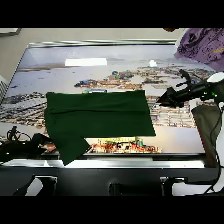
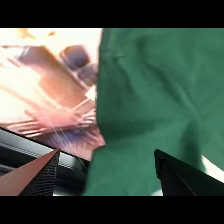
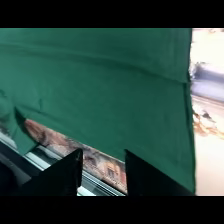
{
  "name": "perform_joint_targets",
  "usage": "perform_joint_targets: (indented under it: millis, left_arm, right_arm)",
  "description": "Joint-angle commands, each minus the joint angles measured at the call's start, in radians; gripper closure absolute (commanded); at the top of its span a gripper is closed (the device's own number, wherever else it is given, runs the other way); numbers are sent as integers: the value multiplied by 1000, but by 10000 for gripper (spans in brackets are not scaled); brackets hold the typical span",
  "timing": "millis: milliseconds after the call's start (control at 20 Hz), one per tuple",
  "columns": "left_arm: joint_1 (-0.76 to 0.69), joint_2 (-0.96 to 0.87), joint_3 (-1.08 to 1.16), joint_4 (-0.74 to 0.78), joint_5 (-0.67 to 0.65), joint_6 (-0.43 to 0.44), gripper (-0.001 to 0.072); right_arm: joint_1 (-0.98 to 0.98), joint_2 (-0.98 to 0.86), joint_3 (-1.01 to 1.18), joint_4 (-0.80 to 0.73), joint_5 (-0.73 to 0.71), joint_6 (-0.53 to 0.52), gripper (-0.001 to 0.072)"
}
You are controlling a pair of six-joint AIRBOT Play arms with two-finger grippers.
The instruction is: Fold the clothes and pants, and hang the long-sleeved shirts on hangers.
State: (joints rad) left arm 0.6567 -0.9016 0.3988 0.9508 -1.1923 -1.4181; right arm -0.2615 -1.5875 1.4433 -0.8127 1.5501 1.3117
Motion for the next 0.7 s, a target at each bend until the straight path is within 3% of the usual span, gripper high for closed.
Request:
perform_joint_targets:
  millis: [0, 100, 550, 600, 650]
  left_arm:
    - [2, 16, -74, -63, 68, 52, 19]
    - [-5, 16, -78, -99, 76, 87, 23]
    - [-205, -132, -77, -162, 193, 88, 47]
    - [-224, -143, -77, -162, 189, 89, 228]
    - [-235, -143, -77, -162, 184, 95, 475]
  right_arm:
    - [-1, 6, -14, 51, -4, 3, 390]
    - [-1, 6, -14, 50, -5, 16, 393]
    - [-1, 6, -14, 66, 39, 36, 398]
    - [-1, 6, -14, 71, 41, 36, 398]
    - [-1, 6, -14, 78, 43, 36, 398]
